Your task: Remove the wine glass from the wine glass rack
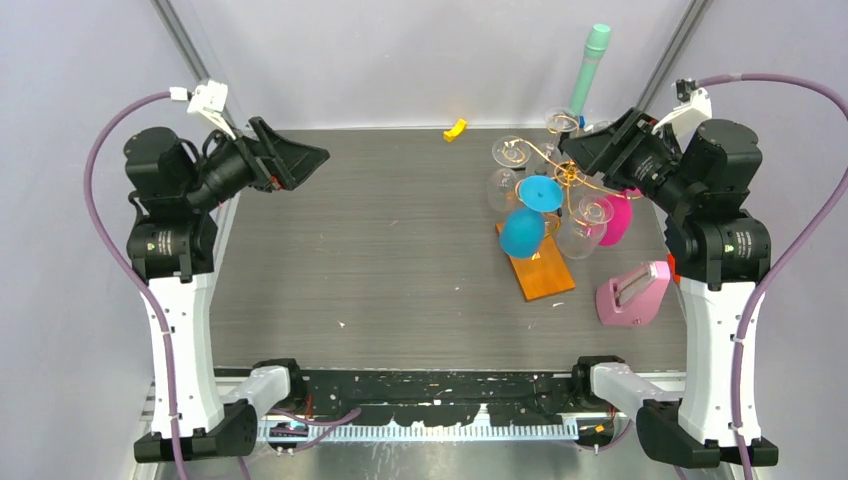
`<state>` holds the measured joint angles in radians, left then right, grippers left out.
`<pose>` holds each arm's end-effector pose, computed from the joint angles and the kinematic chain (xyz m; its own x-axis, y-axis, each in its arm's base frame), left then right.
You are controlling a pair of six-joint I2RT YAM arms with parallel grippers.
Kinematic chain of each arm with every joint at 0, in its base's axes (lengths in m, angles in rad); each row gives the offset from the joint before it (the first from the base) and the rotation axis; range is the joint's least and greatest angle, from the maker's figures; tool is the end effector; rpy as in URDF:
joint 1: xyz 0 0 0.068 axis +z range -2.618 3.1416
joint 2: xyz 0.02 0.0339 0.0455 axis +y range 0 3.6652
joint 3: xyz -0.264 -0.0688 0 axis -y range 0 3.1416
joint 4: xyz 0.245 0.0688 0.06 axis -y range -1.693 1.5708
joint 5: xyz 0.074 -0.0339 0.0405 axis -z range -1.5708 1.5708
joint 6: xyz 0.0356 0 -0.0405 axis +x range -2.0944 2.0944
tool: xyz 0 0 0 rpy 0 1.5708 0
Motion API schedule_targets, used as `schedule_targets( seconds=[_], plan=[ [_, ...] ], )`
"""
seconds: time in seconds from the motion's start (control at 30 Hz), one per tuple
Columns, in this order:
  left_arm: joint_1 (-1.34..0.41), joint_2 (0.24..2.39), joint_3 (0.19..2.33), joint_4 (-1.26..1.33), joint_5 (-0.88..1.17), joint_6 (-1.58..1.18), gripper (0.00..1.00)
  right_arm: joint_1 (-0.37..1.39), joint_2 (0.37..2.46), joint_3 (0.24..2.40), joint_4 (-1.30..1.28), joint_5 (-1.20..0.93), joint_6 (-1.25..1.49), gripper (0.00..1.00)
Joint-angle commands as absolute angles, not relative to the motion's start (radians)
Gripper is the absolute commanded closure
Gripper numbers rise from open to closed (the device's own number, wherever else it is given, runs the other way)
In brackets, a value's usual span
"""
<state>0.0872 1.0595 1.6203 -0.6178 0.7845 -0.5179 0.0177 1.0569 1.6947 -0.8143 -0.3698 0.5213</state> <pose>0.1670 -0.0106 0.5192 -0.3666 -0.3838 -0.8475 0.5289 0.6635 -0.5292 0.1566 0.0156 0.5187 -0.3376 0.4584 -0.8221 -0.2354 0.8045 0.5453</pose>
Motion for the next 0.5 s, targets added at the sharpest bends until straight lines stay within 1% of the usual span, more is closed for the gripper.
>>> schedule_targets(
  seconds=[0.0,0.1,0.2,0.3,0.33,0.37,0.47],
  plan=[
    [0.084,1.009,1.558,-0.593,0.694,-0.538,0.0,0.014,1.025,1.657,-0.754,-0.399,0.543,0.43],
    [0.083,1.002,1.531,-0.621,0.609,-0.542,0.0,0.015,1.01,1.632,-0.75,-0.405,0.556,0.43],
    [0.083,1.009,1.638,-0.748,0.412,-0.508,0.0,0.014,1.006,1.617,-0.763,-0.411,0.567,0.43],
    [0.083,1.023,1.719,-0.813,0.343,-0.431,0.0,0.014,1.003,1.616,-0.787,-0.393,0.573,0.43],
    [0.08,1.023,1.717,-0.806,0.358,-0.428,0.0,0.014,1.001,1.612,-0.79,-0.384,0.585,0.43],
    [0.077,1.025,1.707,-0.792,0.418,-0.43,0.0,0.014,0.998,1.61,-0.794,-0.366,0.592,0.43],
    [0.063,1.024,1.623,-0.668,0.643,-0.53,0.0,0.014,0.998,1.609,-0.811,-0.302,0.62,0.44]
  ],
)
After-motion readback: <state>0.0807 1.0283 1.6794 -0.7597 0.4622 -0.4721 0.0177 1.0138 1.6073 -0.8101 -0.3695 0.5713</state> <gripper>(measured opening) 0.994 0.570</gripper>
